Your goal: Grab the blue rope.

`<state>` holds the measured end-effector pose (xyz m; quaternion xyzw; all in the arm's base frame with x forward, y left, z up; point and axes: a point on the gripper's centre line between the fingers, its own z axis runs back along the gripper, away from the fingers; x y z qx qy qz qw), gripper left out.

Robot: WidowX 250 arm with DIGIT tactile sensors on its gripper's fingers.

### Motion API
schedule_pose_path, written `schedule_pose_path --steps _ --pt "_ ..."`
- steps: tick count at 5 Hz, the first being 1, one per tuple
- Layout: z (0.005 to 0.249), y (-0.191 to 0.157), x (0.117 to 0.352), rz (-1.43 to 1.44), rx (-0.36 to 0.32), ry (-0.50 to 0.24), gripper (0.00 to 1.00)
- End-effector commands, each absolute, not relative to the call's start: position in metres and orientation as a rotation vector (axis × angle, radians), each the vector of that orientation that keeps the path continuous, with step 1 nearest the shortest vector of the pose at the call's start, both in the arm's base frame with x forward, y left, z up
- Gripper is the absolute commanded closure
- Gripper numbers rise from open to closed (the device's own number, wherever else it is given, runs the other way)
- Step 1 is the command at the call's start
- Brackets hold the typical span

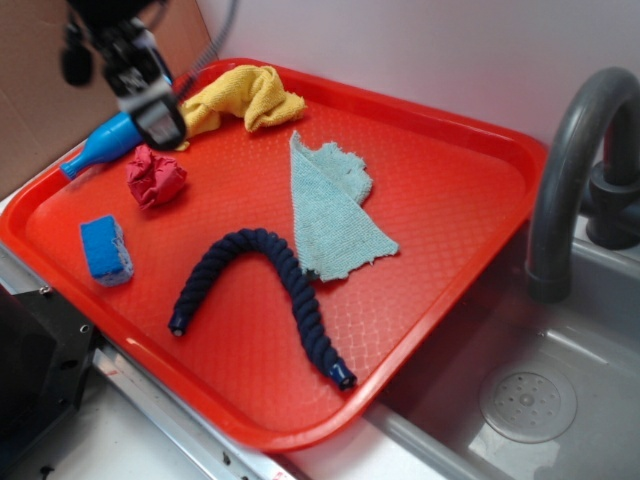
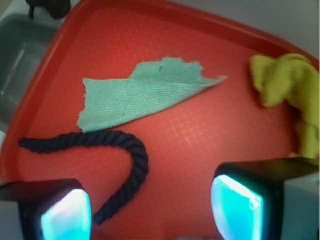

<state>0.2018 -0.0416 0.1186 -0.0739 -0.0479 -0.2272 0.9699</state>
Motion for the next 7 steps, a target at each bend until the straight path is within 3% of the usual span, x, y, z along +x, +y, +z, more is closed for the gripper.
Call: schedule_pose_path --steps 1,3,5,6,7 --pt "0.082 -0.073 0.192 -0.611 -0.108 -0.049 0.0" --pt "0.045 -0.059 0.193 -0.576 0.005 0.017 0.0" --pt "0.0 -0.069 0.191 -0.617 -0.054 0.109 0.0" --pt "-0.007 -0.08 0.187 -0.68 -0.111 0.102 0.0" --pt "-0.008 -0.087 0.179 -0.716 -0.128 0.107 1.0"
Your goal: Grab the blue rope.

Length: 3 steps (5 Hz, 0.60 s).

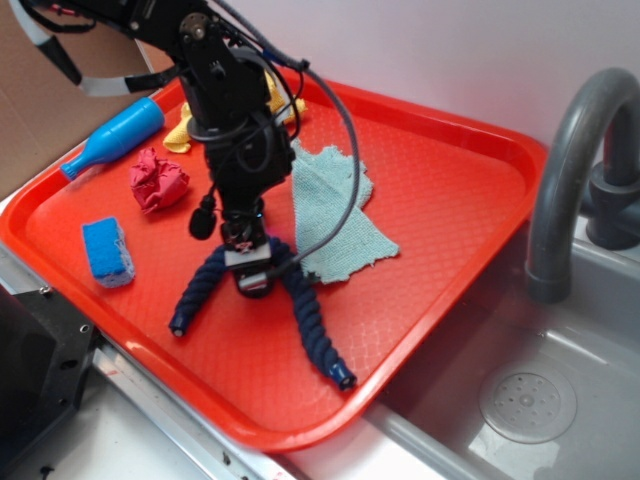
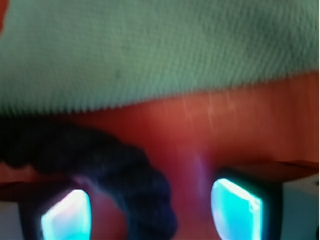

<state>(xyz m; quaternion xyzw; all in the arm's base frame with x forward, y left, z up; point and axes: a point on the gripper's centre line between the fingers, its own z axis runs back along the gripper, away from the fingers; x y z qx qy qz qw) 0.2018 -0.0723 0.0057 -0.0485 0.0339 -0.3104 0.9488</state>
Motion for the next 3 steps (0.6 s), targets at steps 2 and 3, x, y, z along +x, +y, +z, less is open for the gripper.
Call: schedule_pose_path --steps 2,3 --pt "-0.005 -0.088 0.174 -0.717 -0.09 0.101 1.0" --pt "0.022 -0.081 0.183 -0.618 -0.097 0.063 1.0"
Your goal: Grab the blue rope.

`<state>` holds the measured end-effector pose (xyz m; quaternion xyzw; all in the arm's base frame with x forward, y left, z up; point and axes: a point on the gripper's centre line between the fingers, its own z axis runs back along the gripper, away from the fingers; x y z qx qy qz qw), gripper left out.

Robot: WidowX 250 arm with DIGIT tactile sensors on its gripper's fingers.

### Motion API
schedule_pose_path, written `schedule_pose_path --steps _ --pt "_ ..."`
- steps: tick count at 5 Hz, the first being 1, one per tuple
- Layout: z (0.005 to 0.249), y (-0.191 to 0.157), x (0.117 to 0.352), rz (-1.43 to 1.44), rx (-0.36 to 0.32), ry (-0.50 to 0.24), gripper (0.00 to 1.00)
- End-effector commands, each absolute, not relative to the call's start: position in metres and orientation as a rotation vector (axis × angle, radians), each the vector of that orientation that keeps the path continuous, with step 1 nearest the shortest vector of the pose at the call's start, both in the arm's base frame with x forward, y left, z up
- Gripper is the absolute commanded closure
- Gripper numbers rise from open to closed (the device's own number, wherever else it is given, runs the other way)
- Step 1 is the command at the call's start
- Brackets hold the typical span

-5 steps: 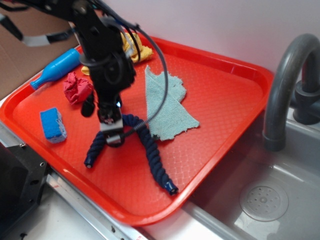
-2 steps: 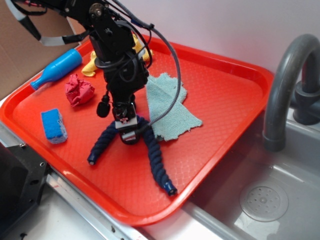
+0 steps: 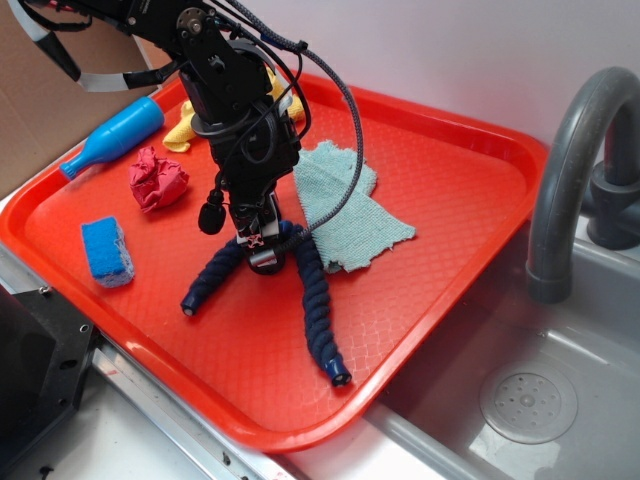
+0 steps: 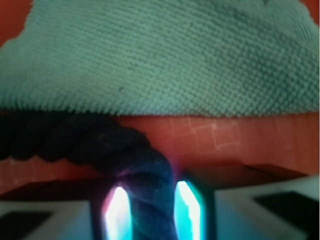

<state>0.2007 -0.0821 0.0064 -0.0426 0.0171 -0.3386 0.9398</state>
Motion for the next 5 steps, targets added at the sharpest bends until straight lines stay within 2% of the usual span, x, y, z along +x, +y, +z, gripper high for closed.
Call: schedule_pose_path --steps 1,2,3,4,5 --pt "0.07 -0.075 0.187 -0.365 0.004 0.014 1.0" --pt "0.12 -0.061 0.187 -0.156 -0.029 -0.047 1.0" --pt "0.17 -0.044 0.182 0.015 -0.051 -0.073 1.0" --pt "0.208 -0.026 0.168 0.18 -0.071 -0.121 1.0" --pt "0.205 -0.023 0.173 0.073 -0.096 -0.102 1.0"
